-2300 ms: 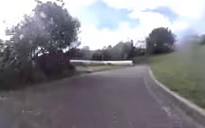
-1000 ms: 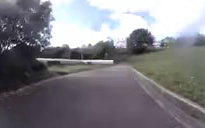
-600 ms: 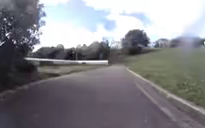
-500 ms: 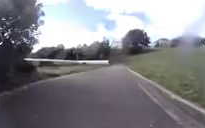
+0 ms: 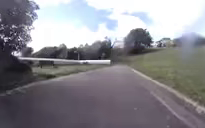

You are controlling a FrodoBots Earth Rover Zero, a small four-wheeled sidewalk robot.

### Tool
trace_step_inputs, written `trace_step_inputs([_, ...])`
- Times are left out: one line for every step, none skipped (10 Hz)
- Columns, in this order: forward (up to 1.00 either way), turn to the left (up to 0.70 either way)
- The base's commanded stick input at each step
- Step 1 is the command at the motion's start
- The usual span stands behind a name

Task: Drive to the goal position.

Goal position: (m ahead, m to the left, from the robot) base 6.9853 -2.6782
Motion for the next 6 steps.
trace_step_inputs([1.0,-0.04])
trace_step_inputs([1.0,-0.04])
trace_step_inputs([1.0,-0.08])
trace_step_inputs([1.0,-0.4])
trace_step_inputs([1.0,-0.4])
trace_step_inputs([1.0,-0.4])
